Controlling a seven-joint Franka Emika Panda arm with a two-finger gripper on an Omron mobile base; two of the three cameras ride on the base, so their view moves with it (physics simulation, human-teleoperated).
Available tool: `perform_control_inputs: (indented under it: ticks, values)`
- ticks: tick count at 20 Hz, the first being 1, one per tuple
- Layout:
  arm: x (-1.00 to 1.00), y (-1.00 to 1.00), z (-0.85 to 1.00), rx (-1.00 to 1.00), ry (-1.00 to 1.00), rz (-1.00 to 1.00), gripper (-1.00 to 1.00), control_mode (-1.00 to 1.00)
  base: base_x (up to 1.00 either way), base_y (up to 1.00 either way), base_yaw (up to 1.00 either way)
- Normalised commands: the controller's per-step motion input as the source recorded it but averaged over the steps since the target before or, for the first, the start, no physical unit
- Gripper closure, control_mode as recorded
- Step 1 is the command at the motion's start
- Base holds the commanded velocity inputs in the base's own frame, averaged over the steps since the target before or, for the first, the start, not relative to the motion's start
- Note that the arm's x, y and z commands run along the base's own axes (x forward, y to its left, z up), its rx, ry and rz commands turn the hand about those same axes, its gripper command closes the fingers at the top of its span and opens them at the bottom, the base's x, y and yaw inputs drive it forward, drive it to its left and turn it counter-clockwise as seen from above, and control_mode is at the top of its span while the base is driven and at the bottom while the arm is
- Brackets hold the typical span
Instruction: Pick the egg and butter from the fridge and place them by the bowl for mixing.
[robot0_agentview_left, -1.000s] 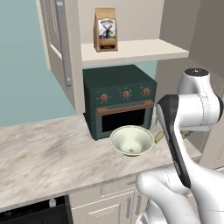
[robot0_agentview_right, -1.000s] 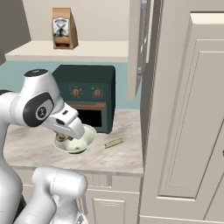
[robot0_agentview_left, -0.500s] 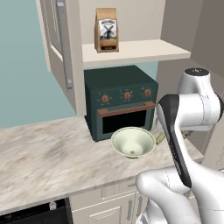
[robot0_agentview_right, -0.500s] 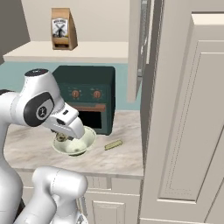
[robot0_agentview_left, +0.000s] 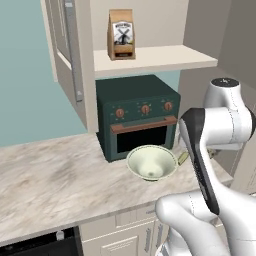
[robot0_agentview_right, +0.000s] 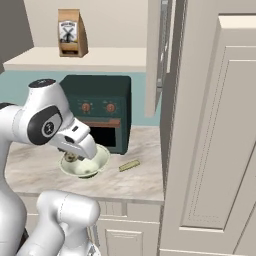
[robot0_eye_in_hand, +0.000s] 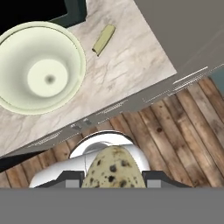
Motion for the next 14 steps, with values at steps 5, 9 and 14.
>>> perform_control_inputs:
  ticks: [5,9,14]
  values:
    - [0.26,-0.28,-0.12,0.05,0.02,-0.18,1.00,-1.00,0.00,0.00,0.00]
    - [0.28,-0.22,-0.27,0.05,-0.05,-0.11,1.00,-1.00,0.00,0.00,0.00]
    - [0.37,0.03,-0.47,0.00,-0.18,-0.02,1.00,-1.00,0.00,0.00,0.00]
